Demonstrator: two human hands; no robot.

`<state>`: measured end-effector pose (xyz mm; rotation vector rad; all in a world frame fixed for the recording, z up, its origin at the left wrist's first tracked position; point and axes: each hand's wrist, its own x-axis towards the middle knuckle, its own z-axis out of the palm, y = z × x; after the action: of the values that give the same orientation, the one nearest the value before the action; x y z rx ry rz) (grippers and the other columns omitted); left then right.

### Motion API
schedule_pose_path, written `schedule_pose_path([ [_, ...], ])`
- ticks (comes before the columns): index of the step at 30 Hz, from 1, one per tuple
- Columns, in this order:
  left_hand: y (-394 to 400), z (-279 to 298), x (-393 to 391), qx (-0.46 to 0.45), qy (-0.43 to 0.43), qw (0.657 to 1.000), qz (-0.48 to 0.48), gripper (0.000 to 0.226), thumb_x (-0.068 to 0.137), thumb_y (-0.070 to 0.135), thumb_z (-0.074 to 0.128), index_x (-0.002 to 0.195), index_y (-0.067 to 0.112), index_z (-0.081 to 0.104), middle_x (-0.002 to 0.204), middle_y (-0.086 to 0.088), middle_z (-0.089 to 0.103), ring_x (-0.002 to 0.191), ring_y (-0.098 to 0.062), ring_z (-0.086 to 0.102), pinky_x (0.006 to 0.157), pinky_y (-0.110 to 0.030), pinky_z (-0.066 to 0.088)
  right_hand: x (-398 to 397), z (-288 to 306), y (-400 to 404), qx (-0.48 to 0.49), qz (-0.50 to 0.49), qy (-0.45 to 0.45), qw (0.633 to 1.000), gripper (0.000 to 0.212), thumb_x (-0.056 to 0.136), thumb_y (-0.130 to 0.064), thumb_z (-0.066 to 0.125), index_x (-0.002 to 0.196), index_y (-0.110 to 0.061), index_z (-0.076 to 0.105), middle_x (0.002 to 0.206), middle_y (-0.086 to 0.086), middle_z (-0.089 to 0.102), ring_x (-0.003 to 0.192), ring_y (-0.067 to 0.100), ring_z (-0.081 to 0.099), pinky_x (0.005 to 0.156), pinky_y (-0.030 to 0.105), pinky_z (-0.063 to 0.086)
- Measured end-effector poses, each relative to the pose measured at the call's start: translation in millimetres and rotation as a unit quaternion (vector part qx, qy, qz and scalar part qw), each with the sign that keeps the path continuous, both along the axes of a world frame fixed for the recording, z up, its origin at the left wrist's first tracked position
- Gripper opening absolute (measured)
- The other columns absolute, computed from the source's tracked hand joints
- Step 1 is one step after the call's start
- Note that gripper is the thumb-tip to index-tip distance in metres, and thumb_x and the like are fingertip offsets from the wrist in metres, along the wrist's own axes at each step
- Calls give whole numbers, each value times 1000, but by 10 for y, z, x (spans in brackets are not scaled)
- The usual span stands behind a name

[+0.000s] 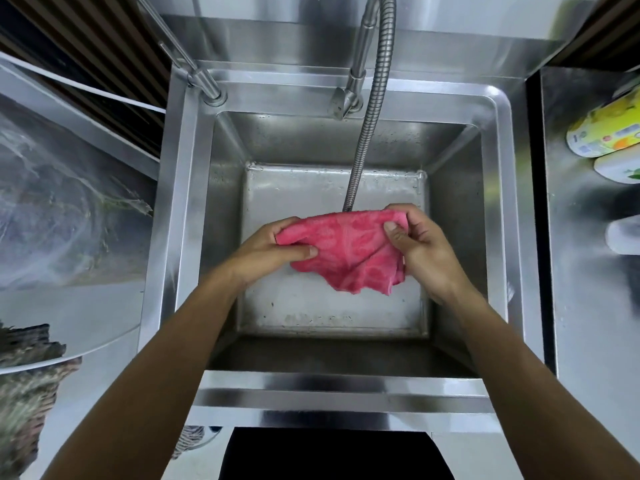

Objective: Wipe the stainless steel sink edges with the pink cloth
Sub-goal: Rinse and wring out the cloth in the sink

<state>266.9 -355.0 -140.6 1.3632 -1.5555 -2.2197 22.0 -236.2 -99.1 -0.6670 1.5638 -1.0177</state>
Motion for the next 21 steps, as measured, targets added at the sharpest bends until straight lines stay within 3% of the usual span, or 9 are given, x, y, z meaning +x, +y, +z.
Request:
schedule_pose_path([
  [2,111,-63,2,34,23,999,30,41,87,13,79,125,24,70,124,-5,74,121,-24,69,104,-46,56,-2,-95,67,50,-33,-79,995,18,108,-11,50,111,-21,66,98,1,68,84,27,71,60,43,62],
  [4,177,-64,5,81,44,994,64,45,92,11,72,131,31,68,133,-3,70,125,-24,66,98,-48,58,-24,-140,129,58,-41,-172,983,32,103,4,51,109,-20,71,101,5,70,82,22,70,59,36,62],
  [8,170,-8,104,139,65,984,92,35,97,3,59,115,25,77,119,-7,74,107,-26,71,81,-42,65,-58,-161,208,26,-32,-190,981,48,96,15,47,82,-17,80,99,6,75,80,20,70,58,29,59],
  [10,125,18,198,191,86,976,63,36,88,23,55,117,9,71,115,-20,65,99,-34,63,77,-43,61,-118,-165,224,19,-14,-200,980,41,96,2,43,83,-13,78,99,10,73,85,26,66,64,34,56],
  [12,72,76,212,213,64,974,43,61,90,51,51,120,0,67,112,-28,64,97,-38,65,76,-41,61,-177,-157,226,12,4,-211,977,36,93,-13,42,88,-7,77,106,16,70,91,32,62,72,38,53],
  [14,34,108,154,179,18,983,40,61,95,60,52,109,5,73,105,-22,71,94,-31,73,74,-37,64,-180,-154,225,11,7,-148,989,23,97,-8,54,94,-8,78,109,14,72,92,28,65,74,36,52],
  [16,18,95,79,138,2,990,27,32,89,38,70,112,15,74,109,-16,72,95,-27,74,74,-34,65,-168,-155,216,10,31,-53,998,34,93,7,66,115,-18,73,113,7,72,93,19,69,75,33,56],
  [19,-29,83,69,162,11,987,-6,67,84,6,76,141,37,57,126,-20,69,109,-35,72,85,-40,64,-204,-104,200,54,148,44,987,69,90,5,72,144,-35,53,127,-6,65,110,10,68,91,33,61],
  [21,-84,145,62,174,-13,982,-76,74,85,-2,74,145,37,54,130,-18,69,113,-36,72,85,-41,64,-202,-29,158,69,233,135,961,51,90,-1,74,130,-32,64,117,-12,68,103,5,68,93,28,60],
])
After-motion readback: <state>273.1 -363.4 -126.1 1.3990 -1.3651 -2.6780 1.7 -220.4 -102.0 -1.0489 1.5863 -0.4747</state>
